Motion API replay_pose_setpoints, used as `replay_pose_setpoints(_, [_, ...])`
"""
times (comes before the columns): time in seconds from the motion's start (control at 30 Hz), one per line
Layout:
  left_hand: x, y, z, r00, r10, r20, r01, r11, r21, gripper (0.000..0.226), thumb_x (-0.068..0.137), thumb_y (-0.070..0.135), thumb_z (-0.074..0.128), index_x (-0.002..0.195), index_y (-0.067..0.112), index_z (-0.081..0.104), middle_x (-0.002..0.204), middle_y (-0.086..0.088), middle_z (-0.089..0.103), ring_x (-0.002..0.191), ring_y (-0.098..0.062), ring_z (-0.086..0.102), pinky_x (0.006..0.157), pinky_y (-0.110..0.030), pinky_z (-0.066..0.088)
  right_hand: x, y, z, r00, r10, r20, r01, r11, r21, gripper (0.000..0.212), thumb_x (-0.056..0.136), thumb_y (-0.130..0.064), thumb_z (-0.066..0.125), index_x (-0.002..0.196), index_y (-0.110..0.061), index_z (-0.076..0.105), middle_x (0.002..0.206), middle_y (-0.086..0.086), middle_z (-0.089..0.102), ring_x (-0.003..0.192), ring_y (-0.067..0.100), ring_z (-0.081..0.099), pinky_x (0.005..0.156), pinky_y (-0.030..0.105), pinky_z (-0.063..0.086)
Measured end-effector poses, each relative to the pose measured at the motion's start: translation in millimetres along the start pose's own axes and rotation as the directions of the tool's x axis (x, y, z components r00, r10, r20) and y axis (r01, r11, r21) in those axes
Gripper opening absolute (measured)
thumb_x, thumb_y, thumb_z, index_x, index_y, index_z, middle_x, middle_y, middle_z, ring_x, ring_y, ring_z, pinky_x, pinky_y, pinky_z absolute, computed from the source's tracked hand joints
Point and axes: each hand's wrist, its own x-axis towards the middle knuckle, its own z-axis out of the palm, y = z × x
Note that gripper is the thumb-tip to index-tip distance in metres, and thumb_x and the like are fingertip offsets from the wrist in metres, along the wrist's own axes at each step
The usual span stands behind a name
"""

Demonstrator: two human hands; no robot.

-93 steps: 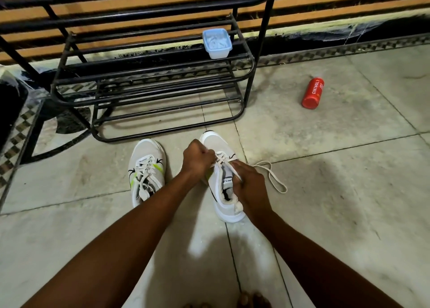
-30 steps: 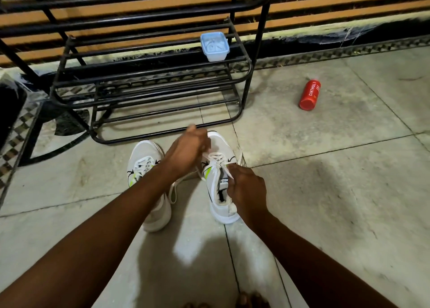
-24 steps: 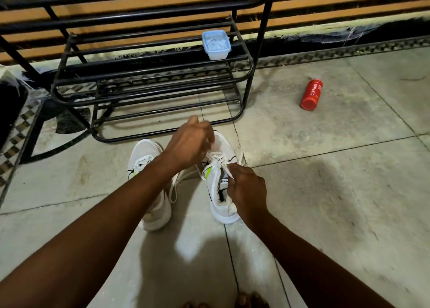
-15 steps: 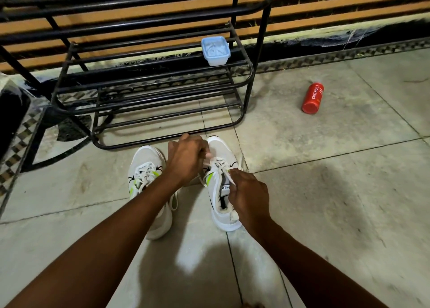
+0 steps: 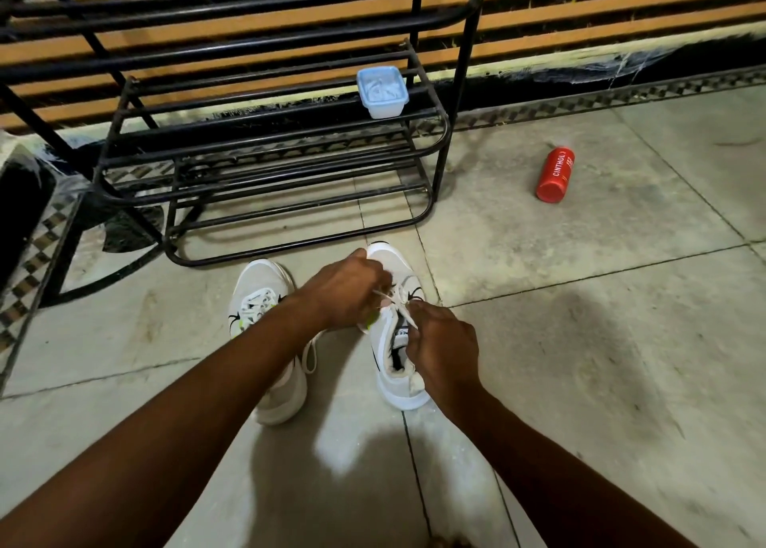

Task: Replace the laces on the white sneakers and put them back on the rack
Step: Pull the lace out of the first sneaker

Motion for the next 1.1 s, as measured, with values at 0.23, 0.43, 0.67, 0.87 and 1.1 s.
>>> replay_pose_setpoints(0.23, [-2, 4, -11, 0.783, -0.373, -0.498, 0.155, 0.892, -0.424, 0.024, 0.085, -0.007, 0.06, 0.085, 0.013, 0.072, 0.085, 0.0, 0.062, 0.089, -0.023, 0.049, 0.072, -0.033, 0.04, 1, 6, 5, 1.0, 0.014, -0.013, -0.015, 1.0, -0.027, 0.041, 0.085, -0.019, 0.065, 0.125, -0.026, 0.067, 0.122, -0.011, 0.07, 0.11, 0.019, 0.066, 0.088, 0.039, 0.044])
replay_pose_setpoints(0.43, [-10, 12, -13, 0.722, -0.629, -0.288, -0.011, 0.407, -0.913, 0.025, 0.106, 0.014, 0.051, 0.084, 0.016, 0.062, 0.089, -0.002, 0.069, 0.094, -0.023, 0.068, 0.082, -0.038, 0.055, 2, 5, 8, 0.999, -0.001, -0.048, -0.002, 0.998, -0.057, 0.039, 0.085, -0.021, 0.063, 0.123, -0.028, 0.067, 0.117, -0.012, 0.071, 0.1, 0.02, 0.068, 0.085, 0.037, 0.042])
replay_pose_setpoints(0.67, [-9, 6, 18, 0.885, -0.32, -0.338, 0.144, 0.879, -0.455, 0.029, 0.109, 0.035, 0.036, 0.09, 0.017, 0.048, 0.079, -0.003, 0.059, 0.065, -0.022, 0.051, 0.057, -0.032, 0.039, 2, 7, 13, 0.993, -0.013, -0.116, -0.006, 0.987, -0.163, 0.033, 0.074, -0.021, 0.07, 0.106, -0.028, 0.071, 0.095, -0.011, 0.073, 0.093, 0.022, 0.064, 0.076, 0.039, 0.043])
replay_pose_setpoints(0.87, [-19, -32, 2, 0.915, -0.377, -0.146, 0.343, 0.915, -0.213, 0.026, 0.088, 0.054, 0.066, 0.105, 0.034, 0.064, 0.105, 0.008, 0.063, 0.097, -0.026, 0.065, 0.076, -0.036, 0.051, 1, 10, 13, 0.993, 0.005, -0.121, -0.016, 0.996, -0.092, 0.031, 0.08, -0.025, 0.056, 0.107, -0.026, 0.07, 0.1, -0.01, 0.071, 0.1, 0.023, 0.062, 0.081, 0.04, 0.042])
replay_pose_setpoints(1.1, [-30, -19, -1, 0.946, -0.315, 0.073, 0.319, 0.947, -0.045, 0.099, 0.056, 0.094, 0.064, 0.142, 0.047, 0.05, 0.166, 0.011, 0.015, 0.155, -0.021, 0.012, 0.119, -0.064, 0.013, 9, 5, 9, 0.998, -0.039, -0.051, 0.038, 0.999, -0.03, 0.019, 0.074, -0.015, 0.063, 0.09, -0.023, 0.066, 0.092, -0.007, 0.067, 0.1, 0.023, 0.059, 0.084, 0.04, 0.036])
